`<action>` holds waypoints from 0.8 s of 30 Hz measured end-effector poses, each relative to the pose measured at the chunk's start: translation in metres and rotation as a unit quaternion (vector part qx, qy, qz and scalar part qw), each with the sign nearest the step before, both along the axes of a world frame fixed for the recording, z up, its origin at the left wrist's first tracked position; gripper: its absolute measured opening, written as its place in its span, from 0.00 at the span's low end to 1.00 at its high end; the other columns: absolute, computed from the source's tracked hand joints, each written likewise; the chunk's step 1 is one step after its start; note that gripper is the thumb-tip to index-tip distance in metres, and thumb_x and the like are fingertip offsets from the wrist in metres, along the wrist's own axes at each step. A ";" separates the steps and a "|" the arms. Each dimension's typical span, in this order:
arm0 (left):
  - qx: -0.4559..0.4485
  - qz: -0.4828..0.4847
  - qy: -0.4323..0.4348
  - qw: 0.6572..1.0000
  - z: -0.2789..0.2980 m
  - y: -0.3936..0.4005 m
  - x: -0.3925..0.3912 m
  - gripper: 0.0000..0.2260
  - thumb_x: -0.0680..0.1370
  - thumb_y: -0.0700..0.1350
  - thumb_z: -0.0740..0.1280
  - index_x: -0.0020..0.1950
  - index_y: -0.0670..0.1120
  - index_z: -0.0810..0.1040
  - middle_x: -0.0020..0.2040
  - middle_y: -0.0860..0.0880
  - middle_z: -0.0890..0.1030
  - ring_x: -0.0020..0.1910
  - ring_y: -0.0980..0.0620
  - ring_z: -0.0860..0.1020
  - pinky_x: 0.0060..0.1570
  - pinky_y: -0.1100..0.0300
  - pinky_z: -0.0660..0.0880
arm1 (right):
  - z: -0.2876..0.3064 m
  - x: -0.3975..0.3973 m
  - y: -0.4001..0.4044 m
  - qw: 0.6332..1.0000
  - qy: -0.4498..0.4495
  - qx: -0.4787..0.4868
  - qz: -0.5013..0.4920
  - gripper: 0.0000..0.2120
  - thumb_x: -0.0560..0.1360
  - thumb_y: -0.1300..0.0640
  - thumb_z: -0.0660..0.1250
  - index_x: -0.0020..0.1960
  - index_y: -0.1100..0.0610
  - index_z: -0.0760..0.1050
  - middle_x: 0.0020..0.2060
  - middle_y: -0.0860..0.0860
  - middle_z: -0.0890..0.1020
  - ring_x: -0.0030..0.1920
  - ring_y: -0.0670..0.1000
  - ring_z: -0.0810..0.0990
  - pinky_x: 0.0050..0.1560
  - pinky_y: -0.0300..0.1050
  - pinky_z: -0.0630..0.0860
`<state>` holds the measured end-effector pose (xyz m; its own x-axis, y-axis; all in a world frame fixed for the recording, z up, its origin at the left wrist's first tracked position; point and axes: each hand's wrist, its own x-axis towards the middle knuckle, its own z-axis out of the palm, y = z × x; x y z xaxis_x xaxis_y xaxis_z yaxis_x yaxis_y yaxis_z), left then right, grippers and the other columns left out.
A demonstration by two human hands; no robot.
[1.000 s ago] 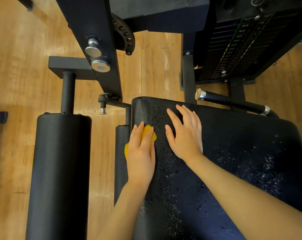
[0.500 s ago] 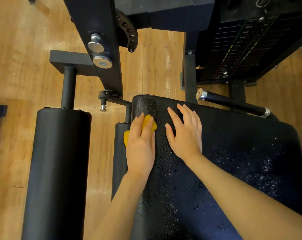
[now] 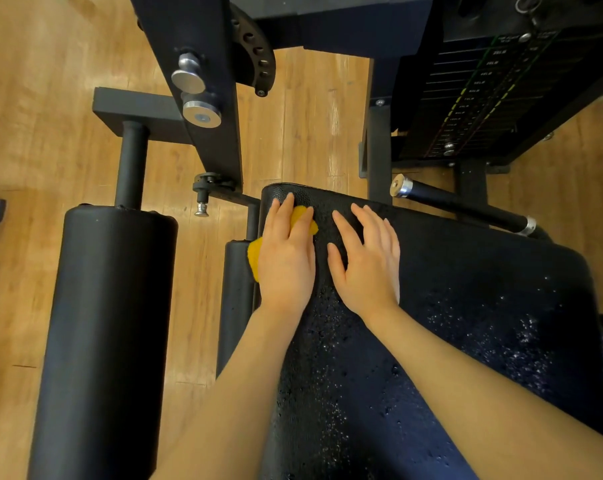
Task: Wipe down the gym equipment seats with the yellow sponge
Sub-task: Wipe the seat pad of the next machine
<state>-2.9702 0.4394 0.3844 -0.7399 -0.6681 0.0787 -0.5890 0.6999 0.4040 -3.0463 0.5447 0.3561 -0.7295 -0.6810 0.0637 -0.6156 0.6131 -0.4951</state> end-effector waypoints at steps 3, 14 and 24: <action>-0.007 -0.022 -0.003 1.000 0.005 0.000 0.003 0.17 0.77 0.41 0.67 0.66 0.41 0.76 0.72 0.39 0.69 0.72 0.40 0.66 0.68 0.52 0.65 | -0.001 0.000 0.000 1.000 0.003 0.003 0.001 0.22 0.79 0.49 0.56 0.72 0.52 0.68 0.71 0.55 0.68 0.74 0.55 0.62 0.75 0.55 0.54; 0.033 0.030 0.002 0.999 0.019 0.030 0.058 0.16 0.77 0.43 0.69 0.64 0.44 0.76 0.66 0.41 0.69 0.63 0.43 0.70 0.61 0.56 0.70 | 0.002 -0.004 0.019 0.999 -0.037 -0.021 0.008 0.21 0.79 0.51 0.59 0.71 0.54 0.70 0.72 0.56 0.67 0.74 0.56 0.61 0.74 0.54 0.52; -0.004 -0.032 0.022 0.999 0.020 -0.004 0.000 0.17 0.76 0.42 0.70 0.65 0.43 0.76 0.60 0.40 0.74 0.57 0.41 0.74 0.54 0.50 0.74 | -0.005 0.000 0.039 1.000 -0.017 0.025 -0.004 0.22 0.80 0.49 0.54 0.72 0.52 0.67 0.73 0.56 0.66 0.75 0.55 0.59 0.76 0.54 0.51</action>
